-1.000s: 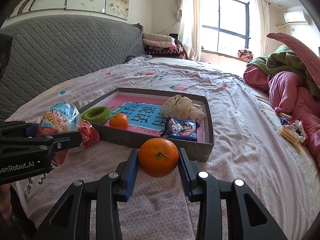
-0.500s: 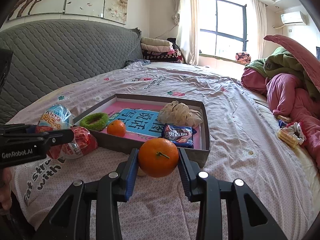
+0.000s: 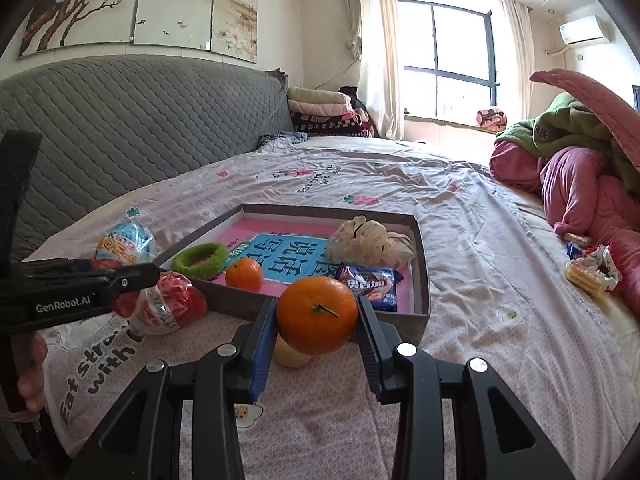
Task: Organize objects
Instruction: 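Lift candy egg with left tool toward tray while right tool lifts orange, then carry candy egg with left tool over tray while right tool carries orange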
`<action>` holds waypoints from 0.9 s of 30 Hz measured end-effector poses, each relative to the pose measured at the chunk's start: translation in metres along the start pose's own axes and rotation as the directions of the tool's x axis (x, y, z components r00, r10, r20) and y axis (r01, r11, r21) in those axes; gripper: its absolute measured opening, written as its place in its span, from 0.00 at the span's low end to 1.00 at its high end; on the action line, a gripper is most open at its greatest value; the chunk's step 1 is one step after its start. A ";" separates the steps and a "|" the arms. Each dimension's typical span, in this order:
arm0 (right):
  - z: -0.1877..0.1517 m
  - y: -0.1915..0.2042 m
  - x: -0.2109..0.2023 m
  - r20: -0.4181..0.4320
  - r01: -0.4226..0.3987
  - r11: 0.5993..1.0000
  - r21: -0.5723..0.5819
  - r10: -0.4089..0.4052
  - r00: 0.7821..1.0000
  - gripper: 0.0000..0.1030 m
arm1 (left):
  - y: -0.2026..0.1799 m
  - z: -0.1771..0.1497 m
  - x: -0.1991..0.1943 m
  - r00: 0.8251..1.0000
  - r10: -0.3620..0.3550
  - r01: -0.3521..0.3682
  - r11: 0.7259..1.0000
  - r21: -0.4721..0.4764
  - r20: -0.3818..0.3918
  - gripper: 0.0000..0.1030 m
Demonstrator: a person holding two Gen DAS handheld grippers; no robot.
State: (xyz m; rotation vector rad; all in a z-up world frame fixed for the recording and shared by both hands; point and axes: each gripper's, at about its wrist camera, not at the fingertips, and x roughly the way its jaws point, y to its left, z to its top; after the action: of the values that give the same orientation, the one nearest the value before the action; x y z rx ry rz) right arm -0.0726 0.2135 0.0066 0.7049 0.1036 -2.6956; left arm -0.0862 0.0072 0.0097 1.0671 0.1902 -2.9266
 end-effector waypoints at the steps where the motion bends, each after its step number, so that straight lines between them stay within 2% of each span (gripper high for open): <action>1: 0.001 0.000 0.000 0.003 0.001 1.000 0.000 -0.001 1.000 0.38 | 0.000 0.000 0.001 1.000 -0.002 0.002 1.000 0.000 -0.001 0.51; 13: 0.014 -0.016 0.015 -0.002 0.038 0.999 0.020 -0.038 0.999 0.38 | -0.007 0.014 0.020 1.000 -0.026 0.026 1.000 0.007 0.009 0.51; 27: 0.020 0.000 0.037 -0.023 -0.001 0.998 -0.060 0.000 1.000 0.38 | -0.015 0.033 0.046 1.000 -0.026 0.026 0.999 0.019 0.008 0.51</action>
State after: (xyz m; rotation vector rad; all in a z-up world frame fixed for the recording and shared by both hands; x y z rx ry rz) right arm -0.1125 0.1988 0.0062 0.7177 0.1891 -2.6727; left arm -0.1433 0.0192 0.0072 1.0628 0.1774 -2.9614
